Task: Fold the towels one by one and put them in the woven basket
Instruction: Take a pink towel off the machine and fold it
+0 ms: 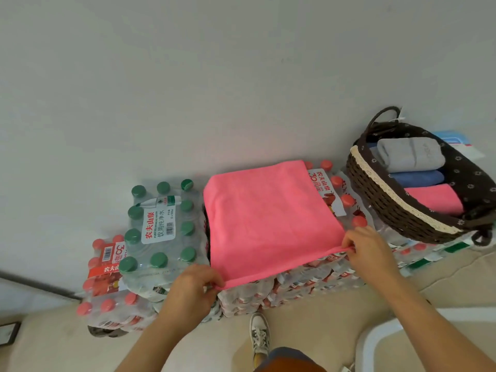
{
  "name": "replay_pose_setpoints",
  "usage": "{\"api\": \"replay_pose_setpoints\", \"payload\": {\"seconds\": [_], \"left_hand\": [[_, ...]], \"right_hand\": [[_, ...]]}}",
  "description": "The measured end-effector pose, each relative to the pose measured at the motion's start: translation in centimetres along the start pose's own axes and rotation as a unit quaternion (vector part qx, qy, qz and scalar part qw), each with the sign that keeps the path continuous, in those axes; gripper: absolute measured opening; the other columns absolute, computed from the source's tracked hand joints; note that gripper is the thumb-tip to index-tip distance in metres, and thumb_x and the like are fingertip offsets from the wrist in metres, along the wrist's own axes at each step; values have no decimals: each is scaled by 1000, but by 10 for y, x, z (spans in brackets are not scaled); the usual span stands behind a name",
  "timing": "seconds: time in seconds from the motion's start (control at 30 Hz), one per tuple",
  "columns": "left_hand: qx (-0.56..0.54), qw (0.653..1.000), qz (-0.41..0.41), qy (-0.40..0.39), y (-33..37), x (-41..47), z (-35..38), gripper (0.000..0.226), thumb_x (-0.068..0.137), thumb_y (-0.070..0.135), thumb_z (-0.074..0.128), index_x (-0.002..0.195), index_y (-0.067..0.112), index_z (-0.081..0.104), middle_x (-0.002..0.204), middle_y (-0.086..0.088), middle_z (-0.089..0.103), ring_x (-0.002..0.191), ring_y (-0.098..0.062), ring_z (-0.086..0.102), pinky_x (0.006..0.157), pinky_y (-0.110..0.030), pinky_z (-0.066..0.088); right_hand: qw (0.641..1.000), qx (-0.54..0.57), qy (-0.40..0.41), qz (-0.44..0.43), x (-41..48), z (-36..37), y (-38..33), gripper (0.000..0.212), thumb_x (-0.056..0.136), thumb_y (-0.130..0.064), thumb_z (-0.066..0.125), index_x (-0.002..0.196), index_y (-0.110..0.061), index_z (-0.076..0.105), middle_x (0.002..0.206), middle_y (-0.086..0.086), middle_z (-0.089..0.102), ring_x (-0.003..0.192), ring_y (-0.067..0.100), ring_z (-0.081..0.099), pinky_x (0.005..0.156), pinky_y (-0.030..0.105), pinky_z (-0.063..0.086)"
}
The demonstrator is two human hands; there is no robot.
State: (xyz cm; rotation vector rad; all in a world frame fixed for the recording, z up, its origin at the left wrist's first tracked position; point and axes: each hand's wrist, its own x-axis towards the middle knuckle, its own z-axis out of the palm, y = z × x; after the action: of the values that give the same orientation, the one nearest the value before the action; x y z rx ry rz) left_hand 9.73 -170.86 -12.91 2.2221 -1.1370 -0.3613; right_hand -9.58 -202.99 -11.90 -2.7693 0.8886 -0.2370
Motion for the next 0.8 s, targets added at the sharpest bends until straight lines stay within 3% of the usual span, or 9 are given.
{"api": "replay_pose_setpoints", "payload": {"seconds": [0.17, 0.3, 0.37, 0.43, 0.53, 0.67, 0.8], "left_hand": [[11, 1000, 5, -23, 2, 4, 3, 34, 65, 5, 83, 82, 33, 73, 73, 35, 54, 73, 5, 50, 66, -4, 38], [39, 996, 38, -65, 1, 4, -3, 30, 61, 8, 85, 77, 31, 74, 79, 30, 58, 74, 4, 51, 74, -4, 37], [60, 991, 40, -117, 5, 6, -9, 23, 70, 13, 78, 82, 32, 74, 84, 30, 58, 79, 8, 51, 76, -3, 34], [40, 989, 11, -145, 10, 14, -19, 22, 77, 14, 68, 87, 33, 74, 86, 30, 60, 81, 10, 53, 74, -3, 36], [-5, 997, -54, -48, 16, 42, -35, 25, 84, 10, 64, 91, 32, 74, 81, 29, 63, 78, 12, 57, 64, -4, 40], [-24, 986, -136, 90, 13, 104, -55, 21, 91, 13, 57, 103, 22, 72, 87, 12, 70, 68, 0, 60, 65, -16, 41], [17, 980, -176, 93, 1, 157, -60, 28, 96, 17, 49, 119, 19, 64, 108, 1, 69, 84, -13, 59, 74, -23, 38]], "right_hand": [[993, 36, -113, 28, 6, -8, 7, 39, 75, 1, 71, 69, -34, 56, 83, -14, 57, 81, 7, 54, 75, 29, 51], [951, 140, -273, 42, 18, -33, 11, 30, 78, -6, 74, 83, -35, 70, 94, -16, 64, 89, 0, 61, 86, 28, 52], [938, 166, -302, 49, 24, -47, 6, 23, 79, -14, 74, 93, -32, 71, 98, -19, 64, 94, -3, 59, 86, 25, 49], [943, 228, -233, 72, 35, -53, -3, 13, 83, -17, 70, 91, -28, 72, 91, -14, 68, 89, 0, 61, 83, 25, 50], [953, 267, -107, 94, 64, -45, -16, 9, 87, -17, 65, 87, -24, 72, 87, -10, 69, 84, 7, 64, 82, 29, 52], [957, 268, -63, 95, 117, -26, -31, 18, 90, -19, 61, 107, -21, 68, 102, -7, 65, 96, 12, 60, 89, 33, 49], [973, 208, -59, 76, 170, -10, -39, 30, 92, -23, 54, 120, -17, 60, 108, 1, 61, 98, 19, 58, 87, 31, 46]]}}
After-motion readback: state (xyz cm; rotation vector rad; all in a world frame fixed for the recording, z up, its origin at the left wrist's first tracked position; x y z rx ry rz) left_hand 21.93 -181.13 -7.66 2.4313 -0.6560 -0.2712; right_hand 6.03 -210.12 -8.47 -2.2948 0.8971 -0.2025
